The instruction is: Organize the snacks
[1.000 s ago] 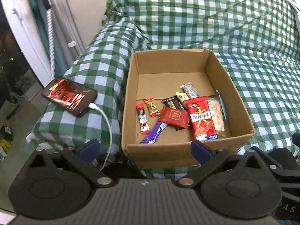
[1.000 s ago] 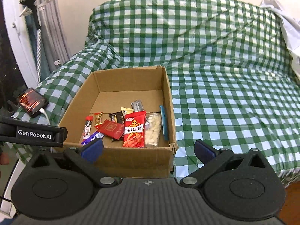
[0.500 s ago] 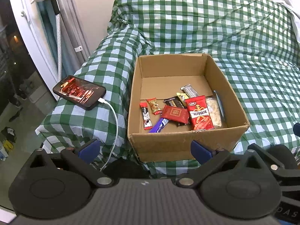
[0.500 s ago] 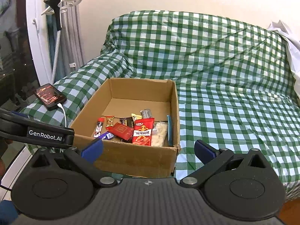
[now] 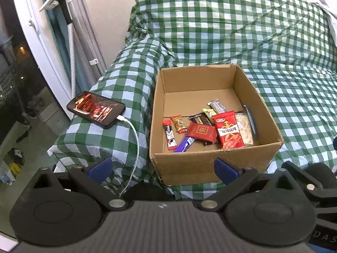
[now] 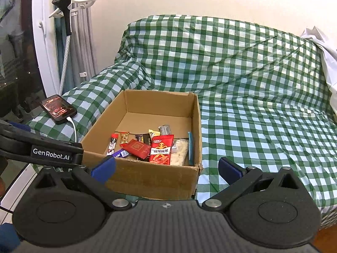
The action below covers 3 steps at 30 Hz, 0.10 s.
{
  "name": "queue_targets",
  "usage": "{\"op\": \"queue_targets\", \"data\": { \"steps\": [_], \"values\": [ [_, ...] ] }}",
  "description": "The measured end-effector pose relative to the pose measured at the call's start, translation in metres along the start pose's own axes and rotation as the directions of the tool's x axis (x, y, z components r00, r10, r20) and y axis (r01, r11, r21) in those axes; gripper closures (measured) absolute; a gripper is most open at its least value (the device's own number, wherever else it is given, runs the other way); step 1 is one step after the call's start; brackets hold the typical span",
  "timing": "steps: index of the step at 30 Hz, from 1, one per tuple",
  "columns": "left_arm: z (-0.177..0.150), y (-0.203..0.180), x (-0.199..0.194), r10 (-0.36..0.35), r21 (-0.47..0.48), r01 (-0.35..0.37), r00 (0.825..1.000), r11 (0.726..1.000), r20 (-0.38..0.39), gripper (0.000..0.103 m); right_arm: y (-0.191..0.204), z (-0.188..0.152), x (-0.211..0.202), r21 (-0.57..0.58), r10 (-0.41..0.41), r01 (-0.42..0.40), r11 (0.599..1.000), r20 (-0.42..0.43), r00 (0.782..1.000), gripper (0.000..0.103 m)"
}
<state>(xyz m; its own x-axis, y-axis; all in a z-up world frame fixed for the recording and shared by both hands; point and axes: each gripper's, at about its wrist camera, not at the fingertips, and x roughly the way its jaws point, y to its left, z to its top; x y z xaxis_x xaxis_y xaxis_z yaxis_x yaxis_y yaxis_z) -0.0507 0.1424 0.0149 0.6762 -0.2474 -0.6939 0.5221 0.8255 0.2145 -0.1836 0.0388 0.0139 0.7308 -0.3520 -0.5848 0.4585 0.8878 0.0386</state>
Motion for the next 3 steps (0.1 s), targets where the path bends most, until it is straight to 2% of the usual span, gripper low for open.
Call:
{"op": "queue_targets", "data": {
  "steps": [3],
  "values": [
    [0.0004, 0.0009, -0.0001, 0.006, -0.008, -0.006, 1.0, 1.0, 0.001, 0.0, -0.0007, -0.0004, -0.0005, 0.003, 0.0, 0.0, 1.0, 0.0, 1.0, 0.001]
  ]
}}
